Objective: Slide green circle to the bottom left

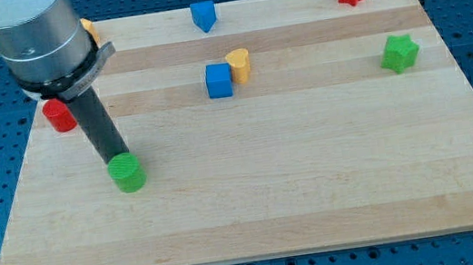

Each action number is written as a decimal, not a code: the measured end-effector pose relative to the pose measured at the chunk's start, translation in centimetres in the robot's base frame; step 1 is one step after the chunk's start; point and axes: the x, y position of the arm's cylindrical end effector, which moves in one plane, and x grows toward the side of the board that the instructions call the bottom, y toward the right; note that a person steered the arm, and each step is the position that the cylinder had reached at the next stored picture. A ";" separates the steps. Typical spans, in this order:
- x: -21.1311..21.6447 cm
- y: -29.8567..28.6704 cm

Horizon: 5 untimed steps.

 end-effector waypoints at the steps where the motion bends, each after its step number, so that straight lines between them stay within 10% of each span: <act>1: 0.8 0.6; 5: 2.7 4.7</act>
